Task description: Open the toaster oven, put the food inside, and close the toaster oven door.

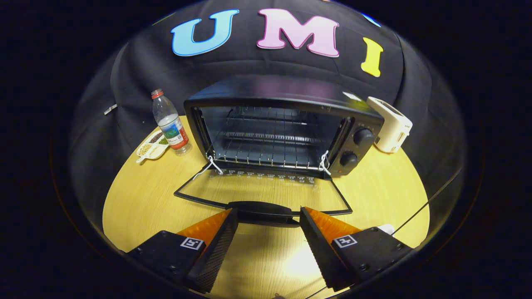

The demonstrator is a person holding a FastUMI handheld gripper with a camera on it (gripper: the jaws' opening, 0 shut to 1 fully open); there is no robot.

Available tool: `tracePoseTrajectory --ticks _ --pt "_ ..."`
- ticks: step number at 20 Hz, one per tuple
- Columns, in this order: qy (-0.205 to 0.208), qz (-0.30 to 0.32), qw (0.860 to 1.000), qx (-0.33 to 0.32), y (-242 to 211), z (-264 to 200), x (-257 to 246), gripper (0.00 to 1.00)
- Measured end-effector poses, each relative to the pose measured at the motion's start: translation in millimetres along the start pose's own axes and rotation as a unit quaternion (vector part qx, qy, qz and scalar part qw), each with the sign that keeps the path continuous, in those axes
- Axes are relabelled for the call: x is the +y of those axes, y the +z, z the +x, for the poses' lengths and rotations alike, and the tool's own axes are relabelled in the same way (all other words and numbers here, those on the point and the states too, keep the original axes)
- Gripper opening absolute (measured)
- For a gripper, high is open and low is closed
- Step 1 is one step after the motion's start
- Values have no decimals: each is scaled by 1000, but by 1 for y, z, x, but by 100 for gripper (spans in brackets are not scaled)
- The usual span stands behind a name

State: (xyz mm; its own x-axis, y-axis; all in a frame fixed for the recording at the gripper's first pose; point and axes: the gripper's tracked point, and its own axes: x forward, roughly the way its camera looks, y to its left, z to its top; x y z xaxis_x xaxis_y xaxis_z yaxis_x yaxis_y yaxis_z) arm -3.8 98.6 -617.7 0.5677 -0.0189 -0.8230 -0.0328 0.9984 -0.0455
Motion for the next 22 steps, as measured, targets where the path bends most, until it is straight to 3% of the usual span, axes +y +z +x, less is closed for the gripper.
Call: tracePoseTrajectory --ticks 4,8,14,18,21,22 --pt "12 2 1000 -4 2 -17 -28 97" --pt "28 16 999 0 6 -50 -99 98" --pt "-48 21 997 59 -44 -73 -256 98" --pt "-51 19 992 114 -91 -62 -300 95" --pt "-35 24 988 148 -112 -46 -304 82" --pt "-29 25 987 156 -119 -39 -305 73"
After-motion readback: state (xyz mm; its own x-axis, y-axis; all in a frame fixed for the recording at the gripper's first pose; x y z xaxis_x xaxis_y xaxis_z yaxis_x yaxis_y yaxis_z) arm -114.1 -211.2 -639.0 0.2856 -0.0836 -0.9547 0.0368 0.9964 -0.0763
